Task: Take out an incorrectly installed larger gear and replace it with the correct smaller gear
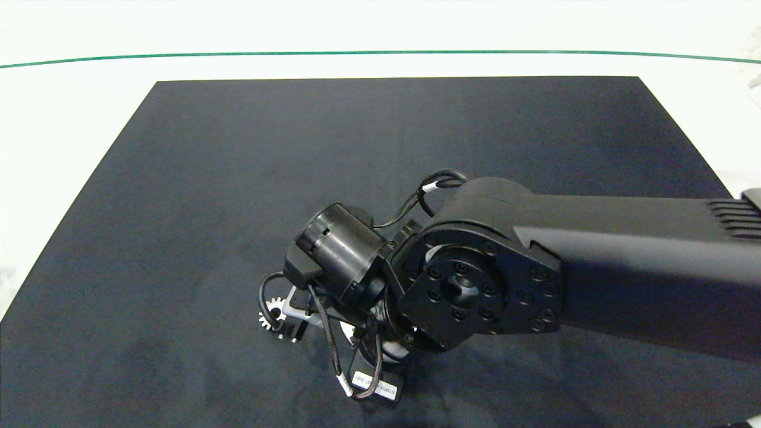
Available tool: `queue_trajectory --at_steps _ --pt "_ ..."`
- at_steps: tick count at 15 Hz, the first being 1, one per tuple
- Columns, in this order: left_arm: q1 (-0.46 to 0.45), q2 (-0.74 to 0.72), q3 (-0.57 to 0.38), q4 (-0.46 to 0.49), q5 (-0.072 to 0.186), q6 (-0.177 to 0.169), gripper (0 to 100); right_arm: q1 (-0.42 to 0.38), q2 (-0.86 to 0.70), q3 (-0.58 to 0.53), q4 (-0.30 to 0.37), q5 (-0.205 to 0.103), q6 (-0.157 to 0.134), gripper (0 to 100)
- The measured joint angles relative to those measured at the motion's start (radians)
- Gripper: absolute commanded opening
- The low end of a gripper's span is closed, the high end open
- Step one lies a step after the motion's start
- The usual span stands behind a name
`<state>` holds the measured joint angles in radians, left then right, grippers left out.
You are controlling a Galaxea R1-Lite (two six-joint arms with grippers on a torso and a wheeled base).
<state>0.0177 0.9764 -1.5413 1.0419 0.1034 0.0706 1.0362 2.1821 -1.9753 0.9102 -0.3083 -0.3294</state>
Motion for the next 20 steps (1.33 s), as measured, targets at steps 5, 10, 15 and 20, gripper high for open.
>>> queue_trajectory --at_steps 5,10,15,20 --pt "0.000 -0.008 0.000 0.000 0.000 0.005 100 0.002 -0.112 0.097 0.000 -0.007 0.000 37" --pt "0.000 -0.010 0.001 0.000 0.000 0.004 100 -0.005 -0.263 0.372 -0.034 -0.030 0.017 37" --pt "0.000 -0.010 0.003 0.000 0.000 0.004 100 -0.007 -0.331 0.594 -0.205 -0.030 0.024 37" --pt "-0.009 0.001 0.015 0.000 -0.004 0.007 100 -0.013 -0.336 0.691 -0.314 -0.025 0.025 37"
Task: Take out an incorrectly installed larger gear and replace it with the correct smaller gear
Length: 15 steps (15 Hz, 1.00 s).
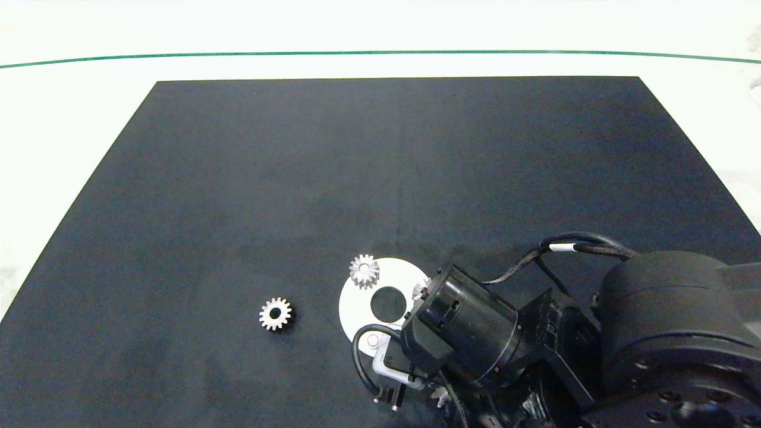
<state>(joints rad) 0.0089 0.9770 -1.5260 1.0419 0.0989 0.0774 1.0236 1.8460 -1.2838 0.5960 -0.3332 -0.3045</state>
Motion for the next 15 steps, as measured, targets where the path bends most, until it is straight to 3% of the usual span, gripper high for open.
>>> queue_trajectory --at_steps 1,8,10,11,13,15 --pt "0.000 0.005 0.003 0.000 -0.001 0.000 100 -0.002 0.000 0.011 -0.003 0.003 0.000 100" --pt "-0.003 0.028 0.020 -0.006 -0.003 0.000 100 -0.011 -0.015 0.044 -0.005 0.006 0.001 100" --pt "-0.007 0.031 0.020 -0.011 -0.009 0.000 100 -0.012 -0.057 0.055 -0.005 0.002 0.001 100" --pt "-0.007 0.036 0.019 -0.026 -0.024 -0.001 100 -0.012 -0.101 0.071 -0.004 0.000 0.004 100" --pt "-0.007 0.057 0.022 -0.045 -0.053 -0.014 100 -0.023 -0.230 0.109 -0.003 -0.001 0.029 100" --pt "-0.039 0.092 0.040 -0.051 -0.058 -0.017 100 -0.048 -0.391 0.146 -0.003 0.000 0.067 100"
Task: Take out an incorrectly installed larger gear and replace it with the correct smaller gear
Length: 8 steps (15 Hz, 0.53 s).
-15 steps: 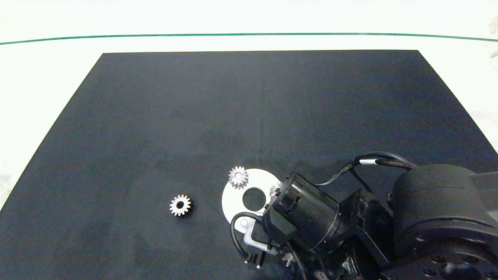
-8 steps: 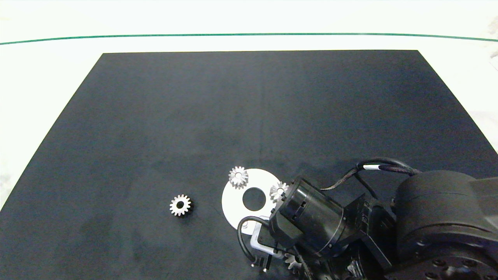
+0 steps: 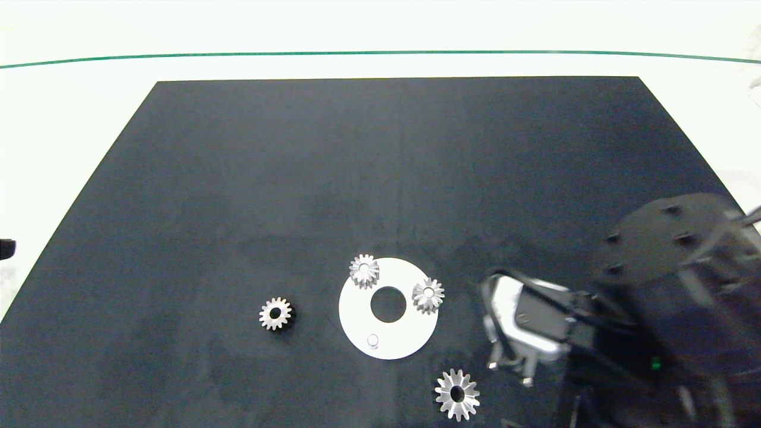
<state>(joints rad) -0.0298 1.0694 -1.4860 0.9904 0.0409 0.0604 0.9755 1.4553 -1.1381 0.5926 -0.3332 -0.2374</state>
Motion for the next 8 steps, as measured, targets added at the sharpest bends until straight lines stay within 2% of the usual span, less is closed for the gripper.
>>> queue_trajectory --at_steps 2,4,5,6,7,8 --pt "-0.111 0.037 0.013 -0.029 -0.001 -0.010 100 -0.049 -0.178 0.031 -0.005 0.016 0.031 100" --pt "-0.242 0.084 0.071 -0.138 0.008 -0.034 100 -0.121 -0.336 0.061 -0.046 0.040 0.069 100" --pt "-0.278 0.105 0.129 -0.211 0.020 -0.042 100 -0.153 -0.401 0.084 -0.080 0.063 0.092 100" --pt "-0.308 0.128 0.198 -0.296 0.036 -0.045 100 -0.178 -0.463 0.110 -0.125 0.103 0.117 100" --pt "-0.330 0.150 0.261 -0.377 0.050 -0.047 100 -0.194 -0.506 0.127 -0.164 0.136 0.131 100" --pt "-0.363 0.176 0.323 -0.468 0.062 -0.046 100 -0.205 -0.535 0.131 -0.183 0.150 0.133 100"
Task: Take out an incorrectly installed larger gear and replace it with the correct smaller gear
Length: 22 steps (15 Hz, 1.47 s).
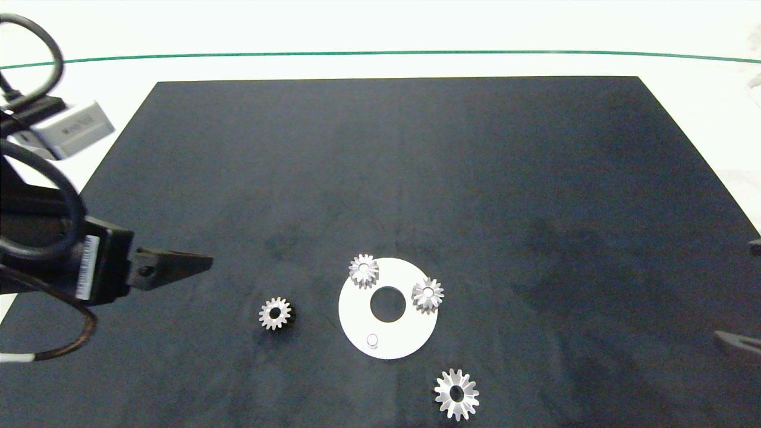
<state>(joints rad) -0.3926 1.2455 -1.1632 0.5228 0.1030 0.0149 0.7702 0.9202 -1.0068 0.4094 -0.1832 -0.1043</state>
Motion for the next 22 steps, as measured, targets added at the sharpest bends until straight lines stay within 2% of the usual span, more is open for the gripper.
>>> queue_trajectory --at_steps 2,3,4,5,8,10,13,17,19,22 --pt "-0.060 0.054 0.064 -0.071 0.040 0.018 100 -0.009 -0.036 0.003 -0.002 0.002 0.001 100" --pt "-0.086 0.083 0.080 -0.078 0.079 0.035 100 -0.010 -0.047 0.003 -0.002 0.002 0.000 100" --pt "-0.104 0.105 0.090 -0.079 0.104 0.044 100 -0.010 -0.054 0.001 -0.004 0.002 0.000 100" --pt "-0.117 0.123 0.097 -0.079 0.110 0.046 100 -0.010 -0.060 -0.001 -0.007 0.003 0.000 100" --pt "-0.147 0.167 0.120 -0.083 0.116 0.050 100 -0.011 -0.068 -0.002 -0.008 0.003 0.000 100" --pt "-0.165 0.184 0.144 -0.092 0.116 0.066 100 -0.011 -0.071 -0.002 -0.008 0.005 0.000 100" --pt "-0.222 0.200 0.194 -0.184 0.111 0.085 100 -0.010 -0.078 -0.002 -0.008 0.005 -0.002 100" --pt "-0.252 0.251 0.207 -0.224 0.118 0.095 100 -0.010 -0.087 -0.002 -0.008 0.007 -0.001 100" --pt "-0.241 0.276 0.207 -0.277 0.116 0.140 100 -0.009 -0.089 0.000 -0.008 0.008 -0.001 100" --pt "-0.220 0.298 0.208 -0.285 0.115 0.154 100 -0.009 -0.093 0.003 -0.008 0.008 -0.001 100"
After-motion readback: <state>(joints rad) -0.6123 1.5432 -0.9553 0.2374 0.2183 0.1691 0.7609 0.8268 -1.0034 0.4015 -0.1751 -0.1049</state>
